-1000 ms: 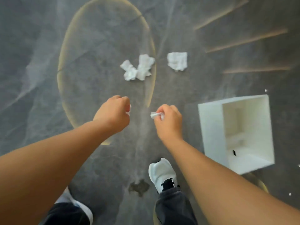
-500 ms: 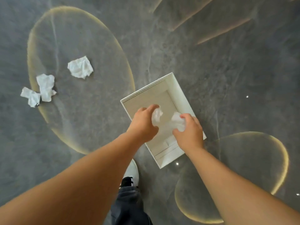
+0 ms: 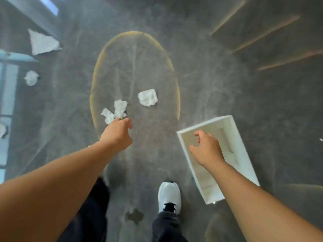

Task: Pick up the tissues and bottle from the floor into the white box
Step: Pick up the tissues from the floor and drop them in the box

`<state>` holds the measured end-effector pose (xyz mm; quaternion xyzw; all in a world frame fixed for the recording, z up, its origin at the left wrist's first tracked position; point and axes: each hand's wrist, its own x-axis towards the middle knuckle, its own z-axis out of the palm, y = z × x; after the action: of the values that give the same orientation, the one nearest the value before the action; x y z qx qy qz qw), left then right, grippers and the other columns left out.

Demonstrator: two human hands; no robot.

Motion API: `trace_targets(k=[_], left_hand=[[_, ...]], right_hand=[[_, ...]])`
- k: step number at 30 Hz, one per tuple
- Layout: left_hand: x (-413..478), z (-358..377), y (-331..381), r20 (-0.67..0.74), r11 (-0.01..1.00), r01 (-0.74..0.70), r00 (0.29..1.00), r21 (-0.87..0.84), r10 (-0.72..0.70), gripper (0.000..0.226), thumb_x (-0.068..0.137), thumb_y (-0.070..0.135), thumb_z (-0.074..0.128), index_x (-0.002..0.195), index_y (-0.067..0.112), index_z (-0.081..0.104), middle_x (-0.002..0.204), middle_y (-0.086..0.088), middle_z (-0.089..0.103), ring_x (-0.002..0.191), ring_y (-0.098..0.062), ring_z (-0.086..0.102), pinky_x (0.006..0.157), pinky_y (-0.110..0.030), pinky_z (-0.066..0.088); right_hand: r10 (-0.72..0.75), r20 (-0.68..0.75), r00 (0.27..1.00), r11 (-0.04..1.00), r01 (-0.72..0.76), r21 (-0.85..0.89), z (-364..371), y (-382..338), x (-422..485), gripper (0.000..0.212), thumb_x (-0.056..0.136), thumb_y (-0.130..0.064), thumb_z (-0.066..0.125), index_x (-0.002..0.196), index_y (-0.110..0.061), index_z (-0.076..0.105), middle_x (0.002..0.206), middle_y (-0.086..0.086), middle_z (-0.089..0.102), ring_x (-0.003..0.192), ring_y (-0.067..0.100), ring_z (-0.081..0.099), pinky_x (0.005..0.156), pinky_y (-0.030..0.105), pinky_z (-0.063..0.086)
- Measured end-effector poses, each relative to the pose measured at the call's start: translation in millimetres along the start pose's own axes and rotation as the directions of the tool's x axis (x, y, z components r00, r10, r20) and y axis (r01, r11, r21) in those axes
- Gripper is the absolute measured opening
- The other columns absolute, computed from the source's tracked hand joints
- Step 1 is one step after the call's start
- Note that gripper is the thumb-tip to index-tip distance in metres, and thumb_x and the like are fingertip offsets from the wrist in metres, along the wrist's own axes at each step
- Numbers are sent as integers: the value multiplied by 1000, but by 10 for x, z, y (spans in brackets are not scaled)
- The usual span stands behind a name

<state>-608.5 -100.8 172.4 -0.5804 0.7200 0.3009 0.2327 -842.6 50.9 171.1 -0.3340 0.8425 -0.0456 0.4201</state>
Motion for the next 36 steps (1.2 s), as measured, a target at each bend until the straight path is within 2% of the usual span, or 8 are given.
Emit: trace_targets(k=[8,14,18,21,23,26,32,36], left_hand=[[723,184,-1088,34,996,82,996,46,-84,40,74,14,59,113,24,55,110,-8,55,102,-31,56,76,-36,48],[1639,537,-1150,-81,983,-167,982,70,172,54,80,11,60,125,34,44,121,-10,40,93,-39,56,67,-43,48],[2147,676,-1143,-118,979,-188,974,78,196,58,76,16,72,124,32,43,128,-12,34,92,-39,57,62,-42,45],[2274,730,-1161,-120,974,-206,969,93,216,33,80,16,66,110,20,53,117,-13,42,87,-38,57,57,-37,36],[2265,723,-1144,-100,969,-227,966,93,236,15,83,13,55,97,15,60,105,-12,50,88,-40,57,60,-38,39],[2120,669,-1046,-94,969,-245,965,28,246,17,80,11,52,91,16,63,99,-11,54,87,-40,58,69,-40,46],[1431,522,-239,-70,939,-343,937,-12,342,14,78,22,53,91,22,59,97,-8,54,84,-38,61,67,-39,47],[745,476,566,-48,911,-408,913,-54,406,16,77,23,57,93,23,58,98,-7,56,84,-37,62,63,-36,42]], right_hand=[[-247,75,966,957,256,-135,881,-1315,791,36,82,-23,59,118,-24,53,118,8,49,104,32,55,87,39,49],[-193,-51,980,966,181,-186,1501,-1637,1904,42,84,-15,55,123,-28,53,130,9,42,112,36,47,88,33,42],[-215,-92,972,930,175,-324,1920,-1668,2287,54,79,-7,58,122,-37,47,141,5,28,113,36,37,77,36,42],[-298,-188,936,892,204,-402,2113,-1563,2297,33,84,-9,56,111,-27,50,129,9,37,108,35,40,69,39,45],[-314,-136,940,897,246,-367,2134,-1449,2234,22,86,-7,49,106,-17,53,118,13,44,103,33,48,74,38,45],[-258,-124,958,952,230,-202,2002,-1300,1984,19,85,-5,48,101,-12,55,111,13,49,97,30,52,77,33,43],[-63,-336,940,995,84,47,1257,-1031,1172,15,78,3,53,83,-9,58,95,9,50,79,30,53,66,40,45],[97,-419,903,991,-47,128,626,-669,600,19,78,4,56,87,-11,60,102,8,49,84,28,54,76,36,45]])
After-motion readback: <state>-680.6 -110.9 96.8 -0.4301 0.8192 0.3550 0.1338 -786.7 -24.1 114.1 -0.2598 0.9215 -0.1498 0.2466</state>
